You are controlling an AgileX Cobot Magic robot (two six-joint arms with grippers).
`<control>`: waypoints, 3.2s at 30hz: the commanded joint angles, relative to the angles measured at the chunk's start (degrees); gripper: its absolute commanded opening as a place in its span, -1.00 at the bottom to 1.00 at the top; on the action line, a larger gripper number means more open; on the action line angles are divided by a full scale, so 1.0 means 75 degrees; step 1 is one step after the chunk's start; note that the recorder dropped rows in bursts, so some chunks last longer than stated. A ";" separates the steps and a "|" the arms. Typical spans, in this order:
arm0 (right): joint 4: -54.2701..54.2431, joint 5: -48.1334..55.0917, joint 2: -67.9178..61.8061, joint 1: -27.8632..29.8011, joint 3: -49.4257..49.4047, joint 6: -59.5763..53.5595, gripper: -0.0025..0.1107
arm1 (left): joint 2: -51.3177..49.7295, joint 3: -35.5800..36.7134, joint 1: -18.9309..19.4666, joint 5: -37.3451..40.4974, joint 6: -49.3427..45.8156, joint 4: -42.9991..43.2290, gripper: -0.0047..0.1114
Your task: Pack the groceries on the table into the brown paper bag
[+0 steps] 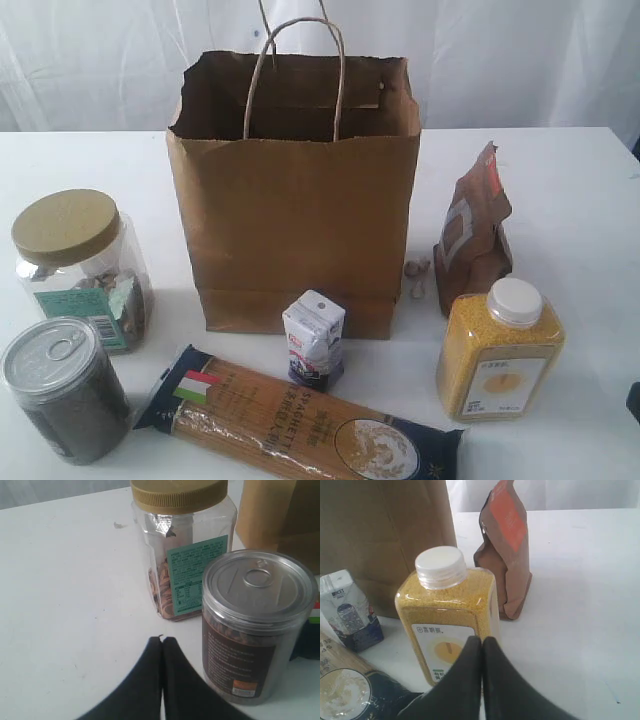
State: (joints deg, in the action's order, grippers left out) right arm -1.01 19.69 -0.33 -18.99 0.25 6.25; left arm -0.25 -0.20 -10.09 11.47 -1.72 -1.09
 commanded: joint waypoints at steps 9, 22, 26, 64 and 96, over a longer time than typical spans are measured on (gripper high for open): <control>0.0088 -0.0017 0.0045 0.0041 -0.0033 -0.0066 -0.96 | 0.0034 0.0027 0.0026 0.0020 -0.0009 -0.0068 -0.92; 0.0088 -0.0017 0.0045 0.0041 -0.0033 -0.0066 -0.96 | 0.0034 0.0027 0.0026 0.0020 -0.0009 -0.0068 -0.92; 0.0088 -0.0017 0.0045 0.0041 -0.0033 -0.0066 -0.96 | 0.0034 0.0027 0.0026 0.0020 -0.0009 -0.0068 -0.92; -0.1294 -0.3004 0.0045 0.0027 -0.0033 0.2596 -0.96 | 0.0034 0.0027 0.0026 0.0020 -0.0009 -0.0068 -0.92; -0.1290 -0.2318 0.0045 0.0027 -0.0033 -0.0595 -0.96 | 0.0034 0.0027 0.0026 -0.3025 0.4564 -0.1789 -0.92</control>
State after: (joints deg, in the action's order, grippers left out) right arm -10.85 2.47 -0.33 -18.99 0.25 1.91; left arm -0.25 -0.20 -10.09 -8.30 25.31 -14.10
